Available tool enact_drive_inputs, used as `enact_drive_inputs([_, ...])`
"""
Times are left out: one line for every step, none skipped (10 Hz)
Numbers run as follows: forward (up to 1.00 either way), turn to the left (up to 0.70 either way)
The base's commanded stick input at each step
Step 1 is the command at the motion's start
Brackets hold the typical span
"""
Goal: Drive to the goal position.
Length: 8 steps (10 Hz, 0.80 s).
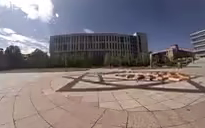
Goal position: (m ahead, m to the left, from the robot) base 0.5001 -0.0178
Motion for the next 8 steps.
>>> enact_drive_inputs([0.7, -0.01])
enact_drive_inputs([0.7, -0.01])
enact_drive_inputs([0.7, -0.01])
enact_drive_inputs([0.7, -0.01])
enact_drive_inputs([0.7, -0.01])
enact_drive_inputs([0.7, -0.01])
enact_drive_inputs([0.7, -0.01])
enact_drive_inputs([0.7, 0.04])
